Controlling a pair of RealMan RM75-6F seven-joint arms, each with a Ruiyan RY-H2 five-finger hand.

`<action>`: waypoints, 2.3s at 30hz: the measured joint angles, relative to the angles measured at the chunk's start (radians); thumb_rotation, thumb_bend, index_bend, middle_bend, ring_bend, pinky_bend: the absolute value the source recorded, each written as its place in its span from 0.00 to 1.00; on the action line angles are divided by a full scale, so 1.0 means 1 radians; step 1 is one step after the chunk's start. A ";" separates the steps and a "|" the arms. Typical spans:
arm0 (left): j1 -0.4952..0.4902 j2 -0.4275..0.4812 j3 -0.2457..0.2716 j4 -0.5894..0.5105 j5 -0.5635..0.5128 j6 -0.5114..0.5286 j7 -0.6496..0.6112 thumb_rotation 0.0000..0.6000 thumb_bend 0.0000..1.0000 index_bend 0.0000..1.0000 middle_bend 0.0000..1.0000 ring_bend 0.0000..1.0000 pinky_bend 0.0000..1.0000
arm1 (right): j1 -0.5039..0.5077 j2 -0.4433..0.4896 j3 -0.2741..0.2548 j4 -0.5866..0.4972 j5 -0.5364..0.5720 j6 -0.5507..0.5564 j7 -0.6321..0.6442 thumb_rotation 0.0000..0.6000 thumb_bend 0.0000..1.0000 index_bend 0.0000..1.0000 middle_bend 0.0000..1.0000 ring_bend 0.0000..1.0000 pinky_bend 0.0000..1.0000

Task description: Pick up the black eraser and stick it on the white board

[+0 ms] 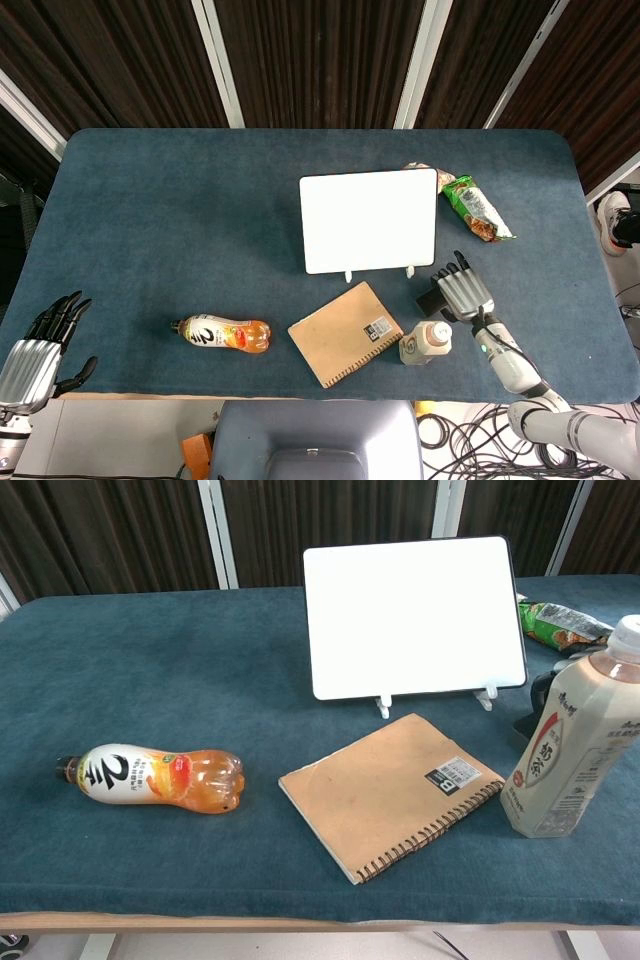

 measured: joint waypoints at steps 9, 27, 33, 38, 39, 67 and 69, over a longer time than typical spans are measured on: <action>0.004 0.002 0.002 0.001 0.009 0.011 -0.012 1.00 0.32 0.00 0.00 0.00 0.15 | -0.011 -0.003 -0.001 0.003 -0.061 0.065 0.038 1.00 0.27 0.82 0.50 0.35 0.07; 0.004 0.009 0.003 0.002 0.011 0.012 -0.035 1.00 0.32 0.00 0.00 0.00 0.15 | 0.045 -0.159 0.146 0.107 -0.241 0.429 -0.152 1.00 0.27 0.84 0.52 0.38 0.11; 0.004 0.012 0.001 0.006 0.003 0.010 -0.046 1.00 0.32 0.00 0.00 0.00 0.15 | 0.148 -0.256 0.207 0.261 -0.244 0.419 -0.275 1.00 0.27 0.84 0.52 0.38 0.11; 0.002 0.015 -0.003 0.008 -0.006 0.005 -0.058 1.00 0.32 0.00 0.00 0.00 0.15 | 0.207 -0.324 0.225 0.403 -0.239 0.389 -0.293 1.00 0.27 0.84 0.52 0.38 0.11; 0.002 0.015 -0.003 0.009 -0.006 0.005 -0.058 1.00 0.32 0.00 0.00 0.00 0.15 | 0.214 -0.334 0.226 0.426 -0.237 0.383 -0.292 1.00 0.27 0.84 0.52 0.38 0.11; -0.003 0.010 -0.005 0.002 -0.017 -0.013 -0.037 1.00 0.32 0.00 0.00 0.00 0.15 | 0.281 -0.512 0.201 0.845 -0.185 0.279 -0.066 1.00 0.27 0.75 0.52 0.38 0.11; -0.004 0.010 -0.005 0.000 -0.018 -0.016 -0.036 1.00 0.32 0.00 0.00 0.00 0.15 | 0.284 -0.518 0.199 0.860 -0.184 0.275 -0.057 1.00 0.27 0.74 0.52 0.38 0.11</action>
